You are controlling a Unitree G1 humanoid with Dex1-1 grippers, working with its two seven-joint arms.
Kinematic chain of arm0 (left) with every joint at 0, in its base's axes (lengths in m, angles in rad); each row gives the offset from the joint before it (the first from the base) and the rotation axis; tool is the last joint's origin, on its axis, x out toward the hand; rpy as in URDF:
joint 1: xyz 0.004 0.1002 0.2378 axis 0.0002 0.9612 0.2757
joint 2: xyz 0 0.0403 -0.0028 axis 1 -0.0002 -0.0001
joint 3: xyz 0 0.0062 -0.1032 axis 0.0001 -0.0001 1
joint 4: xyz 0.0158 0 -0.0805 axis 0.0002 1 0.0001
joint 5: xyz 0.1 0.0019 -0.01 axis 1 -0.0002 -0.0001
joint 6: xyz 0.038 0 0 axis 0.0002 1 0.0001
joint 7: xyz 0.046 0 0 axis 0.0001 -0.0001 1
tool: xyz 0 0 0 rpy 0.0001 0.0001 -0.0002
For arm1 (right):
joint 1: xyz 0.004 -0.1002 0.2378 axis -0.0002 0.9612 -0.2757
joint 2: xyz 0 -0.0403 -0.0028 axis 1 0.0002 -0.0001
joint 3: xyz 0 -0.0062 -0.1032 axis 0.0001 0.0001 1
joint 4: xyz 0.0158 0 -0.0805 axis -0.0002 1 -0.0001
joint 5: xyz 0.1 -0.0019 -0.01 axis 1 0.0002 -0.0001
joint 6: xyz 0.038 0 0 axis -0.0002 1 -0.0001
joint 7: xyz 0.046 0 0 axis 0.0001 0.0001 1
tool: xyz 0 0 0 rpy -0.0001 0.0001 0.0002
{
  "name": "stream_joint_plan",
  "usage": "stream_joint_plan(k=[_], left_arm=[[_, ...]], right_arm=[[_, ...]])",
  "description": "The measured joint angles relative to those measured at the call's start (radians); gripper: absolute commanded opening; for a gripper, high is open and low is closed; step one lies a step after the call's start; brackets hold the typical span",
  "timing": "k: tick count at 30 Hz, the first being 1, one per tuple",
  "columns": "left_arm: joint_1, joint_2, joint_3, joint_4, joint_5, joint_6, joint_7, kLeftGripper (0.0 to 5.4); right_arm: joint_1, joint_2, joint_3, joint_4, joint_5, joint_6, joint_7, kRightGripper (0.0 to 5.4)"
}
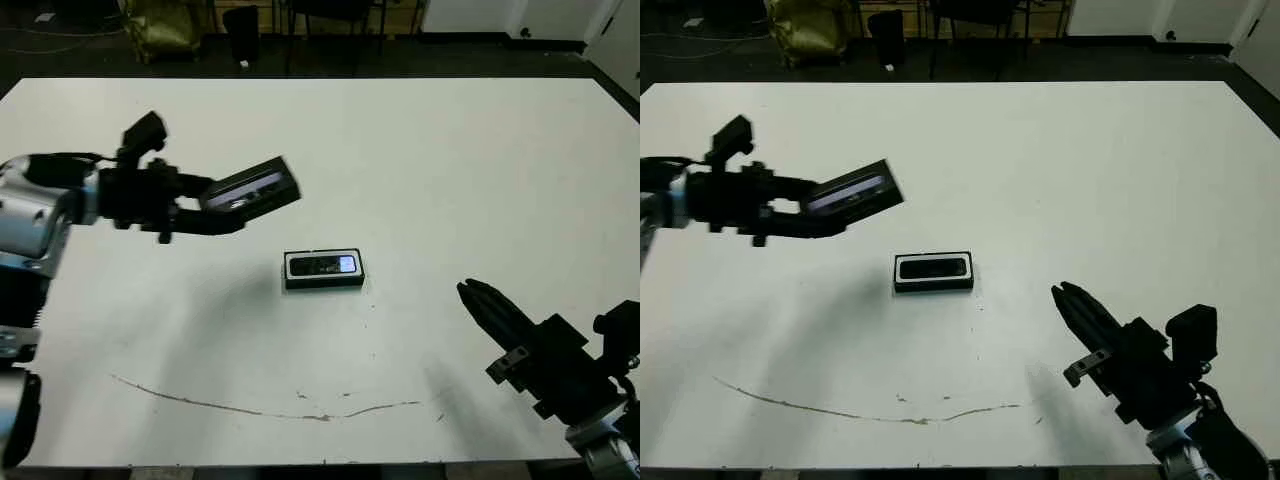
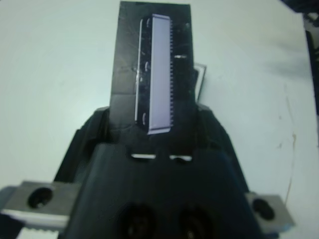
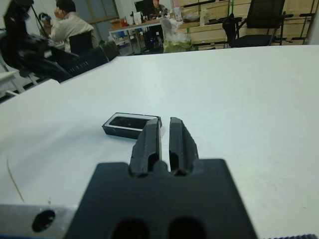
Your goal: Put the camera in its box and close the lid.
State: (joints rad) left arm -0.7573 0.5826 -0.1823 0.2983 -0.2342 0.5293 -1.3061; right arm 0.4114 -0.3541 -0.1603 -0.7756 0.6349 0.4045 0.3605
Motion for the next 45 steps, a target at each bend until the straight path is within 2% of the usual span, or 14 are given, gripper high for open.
stream_joint_plan(k=[4,9,17,32,45], left_arm=[[-0.054,-0.035,-0.061,0.039,0.025,0.003,-0.005,2.42],[-0.114,-0.088,-0.14,0.106,0.065,0.004,-0.022,2.42],[-0.148,-0.148,-0.183,0.197,0.105,-0.058,-0.032,2.42],[-0.105,-0.155,-0.182,0.242,0.115,-0.093,-0.061,2.42],[-0.031,-0.152,-0.123,0.216,0.081,-0.096,-0.052,2.42]], right_arm=[[0.002,0.005,0.011,0.0,-0.023,-0.014,-0.008,0.0],[0.004,0.024,0.031,0.028,-0.032,-0.068,0.016,0.0],[0.012,0.041,0.038,0.042,-0.055,-0.103,0.018,0.0],[0.022,0.041,0.022,0.053,-0.049,-0.121,0.04,0.0],[0.011,0.035,0.015,0.048,-0.023,-0.11,0.038,0.0]])
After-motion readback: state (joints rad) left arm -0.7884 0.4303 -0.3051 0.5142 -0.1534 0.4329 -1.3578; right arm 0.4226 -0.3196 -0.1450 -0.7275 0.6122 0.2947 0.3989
